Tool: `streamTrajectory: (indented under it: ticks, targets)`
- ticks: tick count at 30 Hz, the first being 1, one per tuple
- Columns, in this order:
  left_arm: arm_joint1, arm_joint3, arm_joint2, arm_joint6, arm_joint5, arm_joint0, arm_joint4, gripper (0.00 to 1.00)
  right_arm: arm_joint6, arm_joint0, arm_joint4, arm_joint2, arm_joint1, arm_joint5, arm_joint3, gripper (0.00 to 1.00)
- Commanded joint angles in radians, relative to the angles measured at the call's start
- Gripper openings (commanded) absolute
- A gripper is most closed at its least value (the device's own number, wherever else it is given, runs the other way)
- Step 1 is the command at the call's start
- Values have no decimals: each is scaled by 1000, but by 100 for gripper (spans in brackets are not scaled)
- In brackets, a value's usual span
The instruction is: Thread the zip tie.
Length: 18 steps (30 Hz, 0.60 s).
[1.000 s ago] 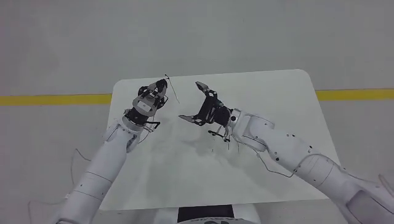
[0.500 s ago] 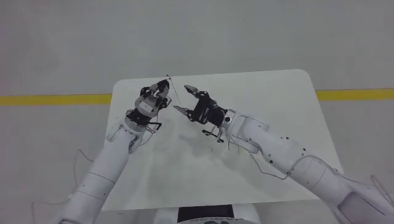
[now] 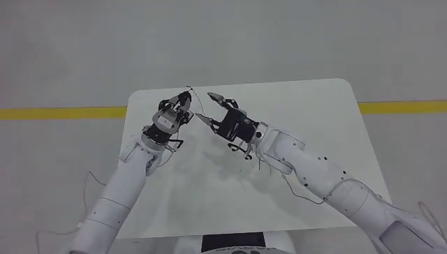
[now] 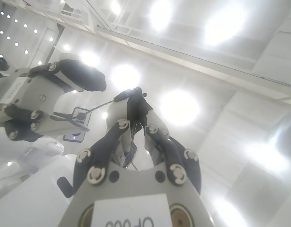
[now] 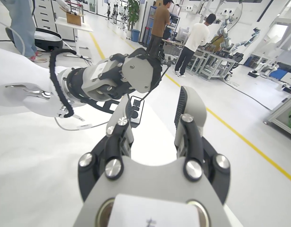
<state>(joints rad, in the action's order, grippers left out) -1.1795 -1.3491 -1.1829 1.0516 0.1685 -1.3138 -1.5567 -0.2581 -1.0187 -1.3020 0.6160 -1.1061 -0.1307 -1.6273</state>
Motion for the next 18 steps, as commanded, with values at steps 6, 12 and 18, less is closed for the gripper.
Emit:
streamTrajectory:
  ticks: [6, 12, 18]
  targets:
    - [-2, -5, 0, -4, 15, -4, 20, 0, 1, -21, -15, 30, -10, -11, -2, 39]
    - [-2, -3, -3, -11, 13, -7, 47, 0, -2, -31, -35, 52, -21, -4, -1, 38]
    - [-5, 0, -9, -13, 6, -7, 44, 0, 13, -50, -43, 74, -27, -25, 16, 40]
